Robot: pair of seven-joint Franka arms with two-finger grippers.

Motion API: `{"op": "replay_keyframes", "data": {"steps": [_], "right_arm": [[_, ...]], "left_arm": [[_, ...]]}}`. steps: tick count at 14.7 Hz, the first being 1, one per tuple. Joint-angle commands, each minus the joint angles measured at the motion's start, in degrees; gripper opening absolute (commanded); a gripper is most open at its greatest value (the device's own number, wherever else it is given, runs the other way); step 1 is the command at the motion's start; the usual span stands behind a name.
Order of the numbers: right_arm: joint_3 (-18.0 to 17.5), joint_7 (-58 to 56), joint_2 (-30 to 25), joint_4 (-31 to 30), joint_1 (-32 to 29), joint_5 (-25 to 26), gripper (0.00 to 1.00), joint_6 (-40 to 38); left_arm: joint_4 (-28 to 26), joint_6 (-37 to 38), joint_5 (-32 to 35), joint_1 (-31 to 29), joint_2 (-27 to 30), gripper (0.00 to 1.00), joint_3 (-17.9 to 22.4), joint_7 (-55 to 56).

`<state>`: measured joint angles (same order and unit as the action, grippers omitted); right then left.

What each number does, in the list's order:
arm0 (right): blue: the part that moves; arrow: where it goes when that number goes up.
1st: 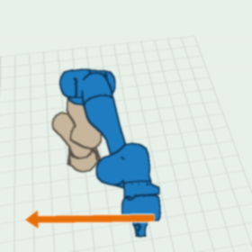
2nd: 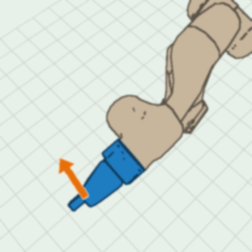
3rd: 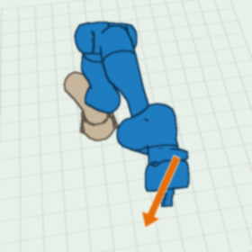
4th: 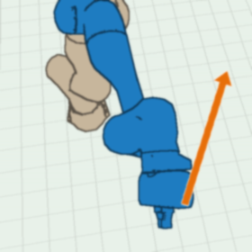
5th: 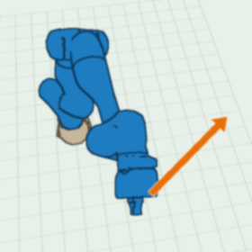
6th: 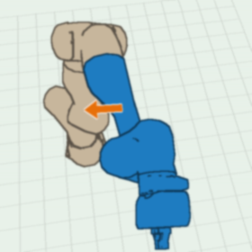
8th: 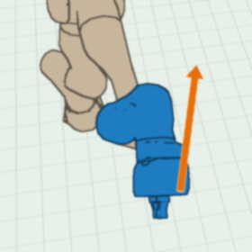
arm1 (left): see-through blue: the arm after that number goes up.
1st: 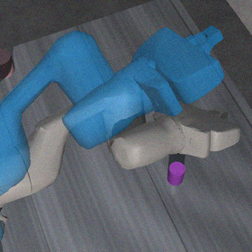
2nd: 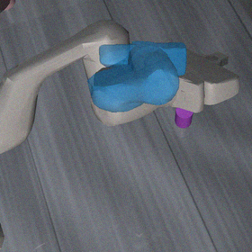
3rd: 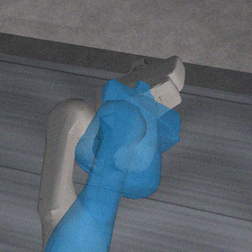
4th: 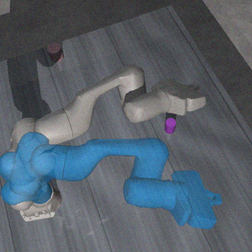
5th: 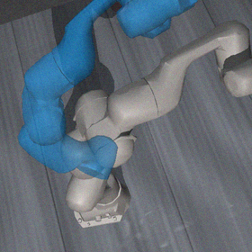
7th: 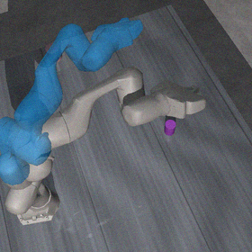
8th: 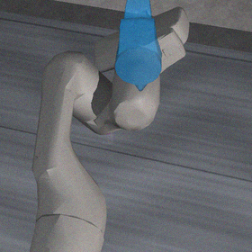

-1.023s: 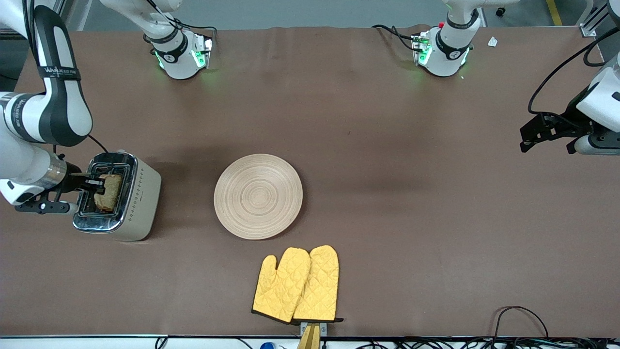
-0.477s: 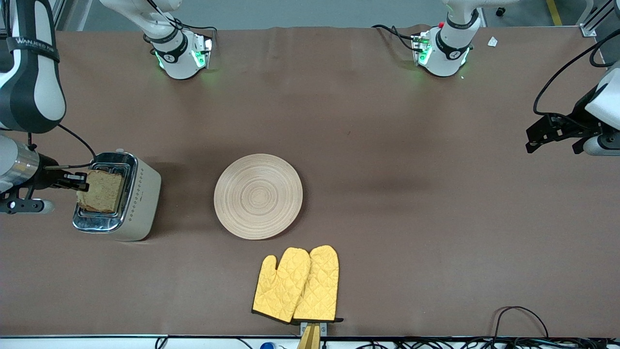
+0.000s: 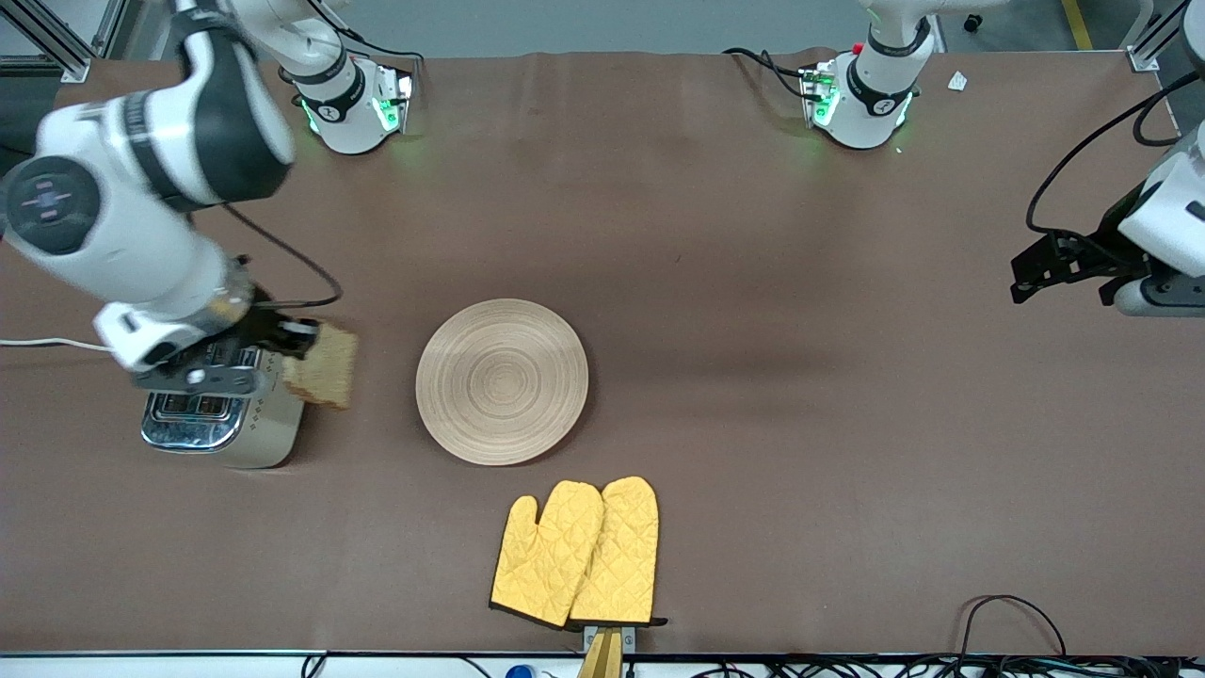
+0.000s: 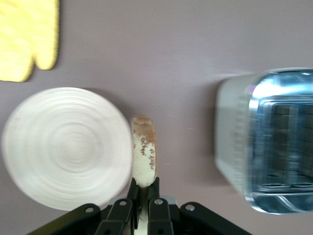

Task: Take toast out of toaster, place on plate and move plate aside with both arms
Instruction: 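Carry the toast to the plate with the right gripper while the left gripper approaches, then lower the toast onto the plate and open the right gripper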

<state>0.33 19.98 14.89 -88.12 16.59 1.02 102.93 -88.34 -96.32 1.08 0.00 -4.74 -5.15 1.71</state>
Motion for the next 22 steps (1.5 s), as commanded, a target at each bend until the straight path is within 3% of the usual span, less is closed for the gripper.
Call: {"op": "replay_keyframes", "data": {"steps": [1, 6, 12, 18, 22], "right_arm": [[0.46, 4.79, 2.77, -0.20, 3.43, -0.40, 0.00, 5.24], [0.54, 12.26, 8.04, -2.92, 8.97, -10.51, 0.00, 17.71], [0.54, 19.31, 15.78, -3.11, 15.58, -10.78, 0.00, 26.70], [0.63, 12.37, 16.14, -10.22, 12.07, -10.60, 0.00, 31.10], [0.63, 9.73, 15.18, -10.93, 10.22, -10.60, 0.00, 29.26]], "left_arm": [[0.97, 0.87, -3.70, -0.62, -4.29, 1.00, -0.30, -1.10], [1.24, -2.73, -18.47, -0.01, -14.40, 1.00, -0.38, -1.18], [1.15, -9.57, -35.77, 2.10, -26.79, 1.00, -0.73, -1.45], [1.15, -18.64, -44.31, 7.55, -34.19, 1.00, -1.97, -1.53], [1.32, -21.10, -47.04, 10.27, -34.98, 1.00, -1.97, -0.75]]}}
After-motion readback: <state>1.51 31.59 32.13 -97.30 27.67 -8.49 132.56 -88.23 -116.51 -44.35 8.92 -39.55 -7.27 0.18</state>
